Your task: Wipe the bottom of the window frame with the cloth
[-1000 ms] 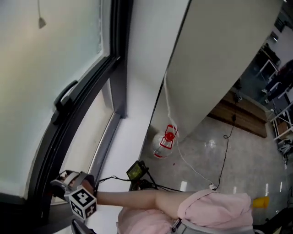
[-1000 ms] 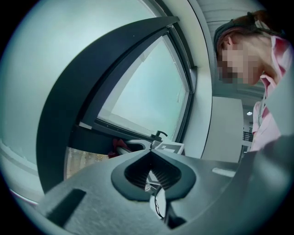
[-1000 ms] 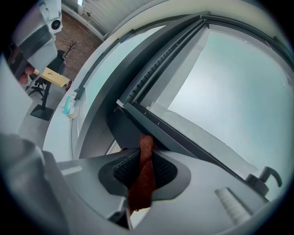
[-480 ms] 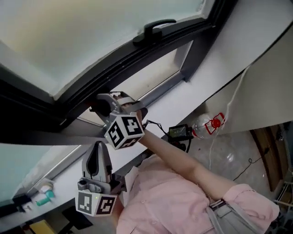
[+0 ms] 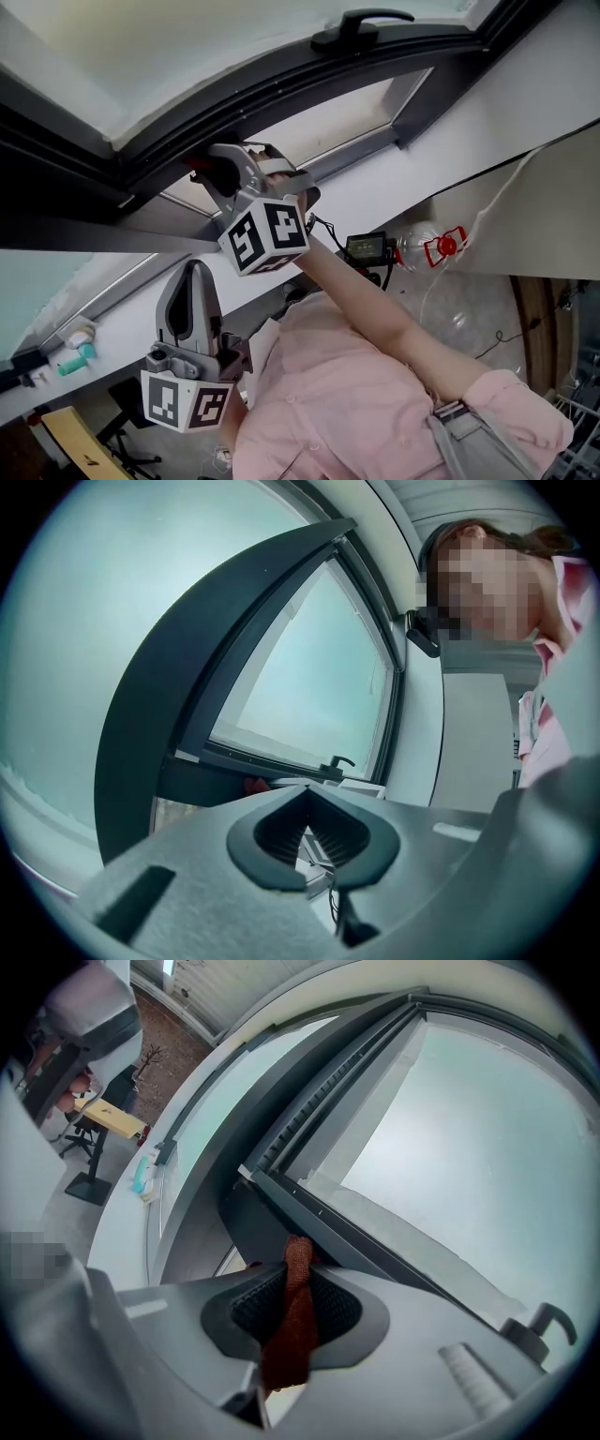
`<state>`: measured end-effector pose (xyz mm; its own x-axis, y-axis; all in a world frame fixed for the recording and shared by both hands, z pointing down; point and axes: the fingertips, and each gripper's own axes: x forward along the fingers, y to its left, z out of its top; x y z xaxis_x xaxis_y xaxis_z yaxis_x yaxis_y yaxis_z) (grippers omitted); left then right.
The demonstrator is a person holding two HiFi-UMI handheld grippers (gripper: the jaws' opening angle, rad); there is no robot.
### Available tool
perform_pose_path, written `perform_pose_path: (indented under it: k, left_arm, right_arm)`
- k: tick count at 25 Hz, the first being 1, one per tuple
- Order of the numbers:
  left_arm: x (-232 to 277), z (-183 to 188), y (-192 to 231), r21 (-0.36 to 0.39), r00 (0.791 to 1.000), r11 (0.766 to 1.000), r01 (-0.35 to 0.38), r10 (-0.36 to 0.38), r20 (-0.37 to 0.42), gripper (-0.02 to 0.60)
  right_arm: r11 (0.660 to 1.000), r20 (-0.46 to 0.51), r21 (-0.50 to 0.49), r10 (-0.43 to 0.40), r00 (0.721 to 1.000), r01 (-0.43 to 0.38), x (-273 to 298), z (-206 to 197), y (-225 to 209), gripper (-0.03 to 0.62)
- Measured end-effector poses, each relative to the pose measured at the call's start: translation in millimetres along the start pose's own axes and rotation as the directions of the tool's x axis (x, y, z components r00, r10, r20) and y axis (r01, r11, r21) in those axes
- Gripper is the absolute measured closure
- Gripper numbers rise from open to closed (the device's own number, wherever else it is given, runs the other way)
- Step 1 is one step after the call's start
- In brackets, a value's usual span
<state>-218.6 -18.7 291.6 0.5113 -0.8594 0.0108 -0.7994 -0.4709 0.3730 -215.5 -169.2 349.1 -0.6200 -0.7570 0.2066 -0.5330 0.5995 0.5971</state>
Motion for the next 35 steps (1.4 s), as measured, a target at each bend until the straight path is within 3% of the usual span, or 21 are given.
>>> perform_pose_path:
  k: [17,35]
  left_arm:
    - [1,-2,-4,0.003,0.998,0.998,-0.061,0.061,0.011,0.588]
    - [1,-2,-10,0.000,0.998,0.998,-0.059,0.059,0.023,0.588]
  right_arm:
    - [1.000,0.012,0.011,0.022,1.000,-0.022,-7,-9,-11,0.530]
    - [0.999,-0.010,0.040,0.004,1.000,-0.003,-14,-20,-25,0.530]
